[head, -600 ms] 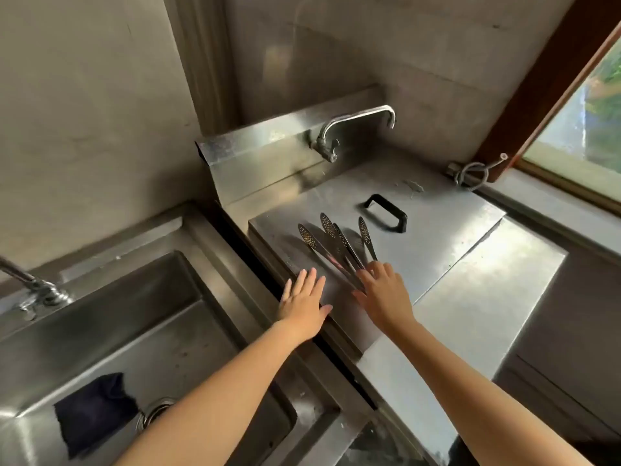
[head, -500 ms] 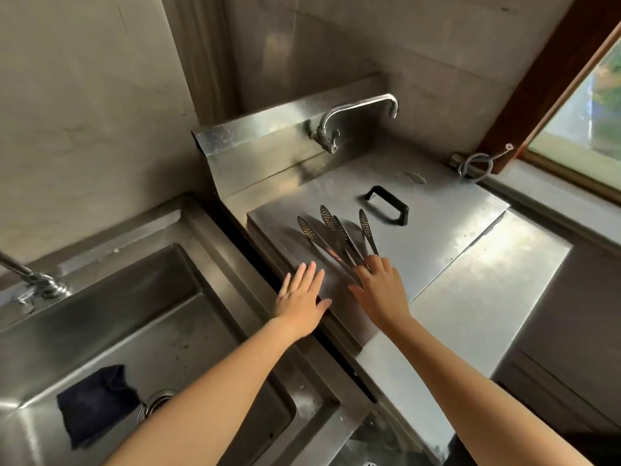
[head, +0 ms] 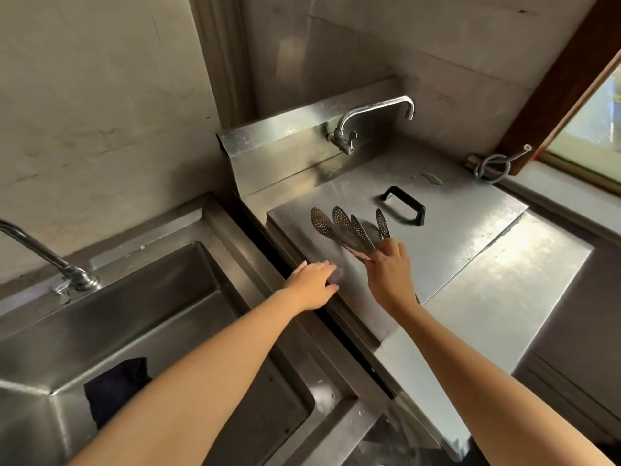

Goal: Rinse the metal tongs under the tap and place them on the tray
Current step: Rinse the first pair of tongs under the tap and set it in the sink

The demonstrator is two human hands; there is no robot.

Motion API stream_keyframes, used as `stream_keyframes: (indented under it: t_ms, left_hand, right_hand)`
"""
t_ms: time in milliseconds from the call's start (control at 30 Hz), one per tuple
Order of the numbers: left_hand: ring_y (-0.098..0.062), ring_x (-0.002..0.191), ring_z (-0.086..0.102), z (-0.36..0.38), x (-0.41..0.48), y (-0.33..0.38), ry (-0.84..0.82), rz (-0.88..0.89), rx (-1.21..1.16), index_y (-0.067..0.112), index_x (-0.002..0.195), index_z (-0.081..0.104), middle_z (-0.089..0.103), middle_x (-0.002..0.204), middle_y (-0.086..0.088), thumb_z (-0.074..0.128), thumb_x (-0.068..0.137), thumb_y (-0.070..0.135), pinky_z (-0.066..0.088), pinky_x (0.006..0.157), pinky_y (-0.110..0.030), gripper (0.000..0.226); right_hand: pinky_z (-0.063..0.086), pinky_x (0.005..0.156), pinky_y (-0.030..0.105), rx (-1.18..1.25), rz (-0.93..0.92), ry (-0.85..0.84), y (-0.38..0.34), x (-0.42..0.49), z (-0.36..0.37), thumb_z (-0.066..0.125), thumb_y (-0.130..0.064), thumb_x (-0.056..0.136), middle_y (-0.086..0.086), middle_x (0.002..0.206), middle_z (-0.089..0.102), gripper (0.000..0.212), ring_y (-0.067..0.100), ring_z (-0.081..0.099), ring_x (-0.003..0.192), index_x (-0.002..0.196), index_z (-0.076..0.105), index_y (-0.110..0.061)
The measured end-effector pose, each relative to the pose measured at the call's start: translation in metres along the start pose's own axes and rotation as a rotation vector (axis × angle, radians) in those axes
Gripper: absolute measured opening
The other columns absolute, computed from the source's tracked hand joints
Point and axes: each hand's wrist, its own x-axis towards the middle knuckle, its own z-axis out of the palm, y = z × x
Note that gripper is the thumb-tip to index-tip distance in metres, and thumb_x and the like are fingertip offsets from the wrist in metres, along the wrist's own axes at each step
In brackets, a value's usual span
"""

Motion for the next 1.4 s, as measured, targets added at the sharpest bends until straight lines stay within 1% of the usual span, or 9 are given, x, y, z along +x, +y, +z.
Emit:
stream_keyframes:
  t_ms: [133, 233, 333, 467, 633, 800, 900, 1067, 1400]
  left_hand:
    - [-0.026, 0.129, 0.045, -0.04, -0.016, -0.006, 0.151, -0.224, -0.623, 0.01, 0.141, 0.04, 0.045, 0.144, -0.011, 0.043, 0.097, 0.019, 0.035, 0.108, -0.037, 0.044]
    - [-0.022, 0.09, 0.061, -0.075, -0.035, -0.013, 0.371, -0.339, -1.324, -0.004, 0.13, 0.047, 0.061, 0.119, -0.022, 0.045, 0.095, 0.004, 0.051, 0.088, -0.035, 0.036]
    - [-0.022, 0.08, 0.061, -0.109, -0.062, -0.028, 0.522, -0.25, -1.694, -0.007, 0.112, 0.054, 0.062, 0.092, -0.018, 0.043, 0.095, -0.001, 0.052, 0.084, -0.034, 0.021]
    - [-0.024, 0.084, 0.069, -0.146, -0.101, -0.047, 0.631, -0.025, -1.927, -0.002, 0.096, 0.054, 0.066, 0.097, -0.018, 0.039, 0.096, 0.0, 0.055, 0.083, -0.035, 0.015]
    - [-0.026, 0.094, 0.07, -0.176, -0.154, -0.077, 0.848, 0.075, -1.961, 0.006, 0.106, 0.056, 0.068, 0.107, -0.018, 0.043, 0.096, 0.007, 0.058, 0.077, -0.035, 0.016]
    - [-0.024, 0.083, 0.072, -0.189, -0.218, -0.107, 1.052, 0.09, -1.896, 0.0, 0.105, 0.057, 0.072, 0.089, -0.015, 0.042, 0.096, 0.004, 0.059, 0.069, -0.031, 0.018]
    - [-0.022, 0.078, 0.072, -0.186, -0.259, -0.13, 1.148, 0.085, -1.836, -0.001, 0.099, 0.058, 0.071, 0.088, -0.015, 0.041, 0.097, 0.003, 0.059, 0.068, -0.03, 0.018]
    - [-0.024, 0.084, 0.072, -0.166, -0.317, -0.177, 1.216, -0.007, -1.767, -0.004, 0.108, 0.055, 0.069, 0.095, -0.018, 0.04, 0.097, 0.002, 0.059, 0.073, -0.03, 0.02]
    - [-0.025, 0.095, 0.07, -0.055, -0.385, -0.273, 1.271, -0.28, -1.882, 0.012, 0.101, 0.063, 0.073, 0.1, -0.011, 0.043, 0.096, 0.003, 0.058, 0.075, -0.028, 0.022]
  right_hand:
    - [0.04, 0.084, 0.04, 0.172, -0.051, 0.024, -0.028, 0.005, -0.015, 0.057, -0.007, 0.088, 0.02, 0.104, 0.055, 0.017, 0.037, 0.048, 0.095, 0.085, 0.068, 0.007]
    - [0.04, 0.081, 0.041, 0.289, -0.136, 0.051, -0.065, 0.008, -0.029, 0.062, 0.0, 0.083, 0.022, 0.097, 0.056, 0.01, 0.039, 0.05, 0.092, 0.08, 0.067, 0.008]
    - [0.032, 0.079, 0.029, 0.383, -0.217, 0.04, -0.108, 0.012, -0.041, 0.062, 0.001, 0.082, 0.02, 0.096, 0.054, 0.01, 0.034, 0.047, 0.091, 0.077, 0.063, 0.009]
    - [0.031, 0.082, 0.025, 0.611, -0.238, -0.07, -0.163, 0.013, -0.056, 0.058, -0.006, 0.088, 0.007, 0.097, 0.044, 0.016, 0.028, 0.042, 0.098, 0.074, 0.06, 0.003]
    - [0.04, 0.089, 0.025, 0.838, -0.257, -0.222, -0.229, 0.005, -0.062, 0.055, -0.016, 0.092, 0.005, 0.108, 0.044, 0.017, 0.017, 0.045, 0.099, 0.076, 0.056, -0.01]
    - [0.052, 0.059, 0.02, 1.132, -0.306, -0.424, -0.297, -0.025, -0.051, 0.053, -0.013, 0.093, 0.015, 0.094, 0.062, 0.009, 0.01, 0.063, 0.069, 0.095, 0.052, -0.005]
    - [0.053, 0.058, 0.025, 1.254, -0.292, -0.528, -0.335, -0.048, -0.04, 0.056, -0.014, 0.092, 0.008, 0.101, 0.062, 0.025, 0.013, 0.066, 0.067, 0.115, 0.046, -0.012]
    - [0.05, 0.072, 0.033, 1.243, -0.393, -0.711, -0.39, -0.085, -0.017, 0.056, -0.02, 0.092, 0.011, 0.1, 0.068, 0.026, 0.017, 0.062, 0.076, 0.118, 0.06, -0.018]
    - [0.046, 0.063, 0.021, 1.243, -0.199, -1.104, -0.439, -0.174, 0.084, 0.051, -0.007, 0.094, 0.004, 0.08, 0.063, 0.023, 0.012, 0.054, 0.066, 0.114, 0.062, -0.007]
